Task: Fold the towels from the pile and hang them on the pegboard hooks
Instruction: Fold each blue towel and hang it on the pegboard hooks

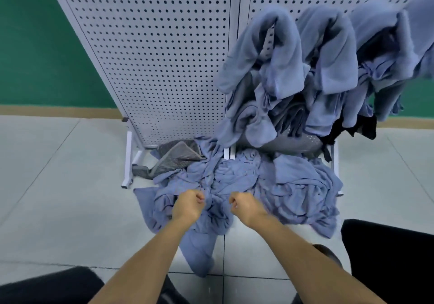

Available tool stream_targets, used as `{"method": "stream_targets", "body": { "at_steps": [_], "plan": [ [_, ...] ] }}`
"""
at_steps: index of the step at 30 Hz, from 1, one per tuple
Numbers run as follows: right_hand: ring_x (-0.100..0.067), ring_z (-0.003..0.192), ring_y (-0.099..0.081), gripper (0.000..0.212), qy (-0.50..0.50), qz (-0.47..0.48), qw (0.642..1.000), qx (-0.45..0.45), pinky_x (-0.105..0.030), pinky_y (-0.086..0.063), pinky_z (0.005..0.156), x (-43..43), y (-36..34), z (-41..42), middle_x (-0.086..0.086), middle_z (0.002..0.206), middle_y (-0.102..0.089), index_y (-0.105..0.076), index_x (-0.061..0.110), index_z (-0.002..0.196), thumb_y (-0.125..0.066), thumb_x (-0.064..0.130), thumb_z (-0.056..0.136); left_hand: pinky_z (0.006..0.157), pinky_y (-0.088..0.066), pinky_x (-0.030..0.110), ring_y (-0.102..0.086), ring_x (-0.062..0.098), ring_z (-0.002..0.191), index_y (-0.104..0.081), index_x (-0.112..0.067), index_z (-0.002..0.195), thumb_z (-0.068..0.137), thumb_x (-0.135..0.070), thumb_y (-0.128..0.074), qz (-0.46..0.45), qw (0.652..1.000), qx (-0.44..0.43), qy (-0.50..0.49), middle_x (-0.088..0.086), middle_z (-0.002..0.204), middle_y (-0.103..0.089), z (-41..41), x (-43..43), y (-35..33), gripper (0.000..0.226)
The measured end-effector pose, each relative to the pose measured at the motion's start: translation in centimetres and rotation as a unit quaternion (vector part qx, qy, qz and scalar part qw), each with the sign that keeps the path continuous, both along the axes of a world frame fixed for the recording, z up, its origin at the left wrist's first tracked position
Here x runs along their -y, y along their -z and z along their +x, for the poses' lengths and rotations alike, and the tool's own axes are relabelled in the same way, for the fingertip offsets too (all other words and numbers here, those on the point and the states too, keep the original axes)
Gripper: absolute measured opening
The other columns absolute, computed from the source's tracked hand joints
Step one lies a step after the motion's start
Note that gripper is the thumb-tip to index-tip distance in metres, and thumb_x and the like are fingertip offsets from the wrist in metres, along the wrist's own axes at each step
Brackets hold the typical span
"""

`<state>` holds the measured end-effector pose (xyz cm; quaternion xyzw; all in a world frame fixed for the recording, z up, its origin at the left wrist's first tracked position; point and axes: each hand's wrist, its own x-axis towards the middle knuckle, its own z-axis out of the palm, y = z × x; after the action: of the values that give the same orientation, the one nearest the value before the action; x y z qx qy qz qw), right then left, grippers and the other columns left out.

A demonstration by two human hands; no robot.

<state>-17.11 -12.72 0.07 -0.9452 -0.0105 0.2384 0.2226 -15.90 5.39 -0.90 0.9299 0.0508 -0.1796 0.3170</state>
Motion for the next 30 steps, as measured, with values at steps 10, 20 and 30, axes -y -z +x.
{"method": "stream_targets", "body": {
  "at_steps": [10, 20, 30],
  "plan": [
    [-0.029, 0.12, -0.051, 0.046, -0.01, -0.034, 0.994, -0.099, -0.035, -0.045, 0.093, -1.4, 10.5, 3.3, -0.013, 0.136, -0.044, -0.04, 0.01, 0.135, -0.054, 0.009, 0.091, 0.071, -0.049, 0.039, -0.062, 0.031, 0.089, -0.059, -0.009, 0.088, 0.082, -0.005, -0.052, 0.086, 0.984, -0.092, 0.125, 0.016, 0.094, -0.066, 2.9, 2.4, 10.5, 0.01],
    [-0.018, 0.082, -0.052, 0.014, 0.13, 0.092, 0.987, -0.01, -0.025, -0.04, 0.073, 0.4, 13.1, 3.2, -0.003, 0.086, -0.054, -0.056, 0.021, 0.086, -0.052, 0.008, 0.085, 0.067, -0.047, 0.032, -0.056, 0.02, 0.067, -0.064, -0.012, 0.061, 0.085, -0.016, -0.066, -0.03, 0.998, -0.048, 0.028, 0.005, 0.068, -0.061, 3.6, 2.9, 13.4, 0.024],
    [-0.013, 0.092, -0.049, 0.029, 0.152, 0.209, 0.961, 0.097, -0.009, -0.038, 0.069, 3.5, -1.2, 4.9, -0.007, 0.103, -0.055, -0.062, 0.009, 0.116, -0.06, -0.001, 0.088, 0.057, -0.031, 0.021, -0.037, 0.01, 0.059, -0.048, -0.016, 0.065, 0.096, -0.009, -0.051, -0.207, 0.973, 0.097, -0.027, -0.002, 0.061, -0.043, 6.4, 3.5, -3.2, 0.032]
  ]
}}
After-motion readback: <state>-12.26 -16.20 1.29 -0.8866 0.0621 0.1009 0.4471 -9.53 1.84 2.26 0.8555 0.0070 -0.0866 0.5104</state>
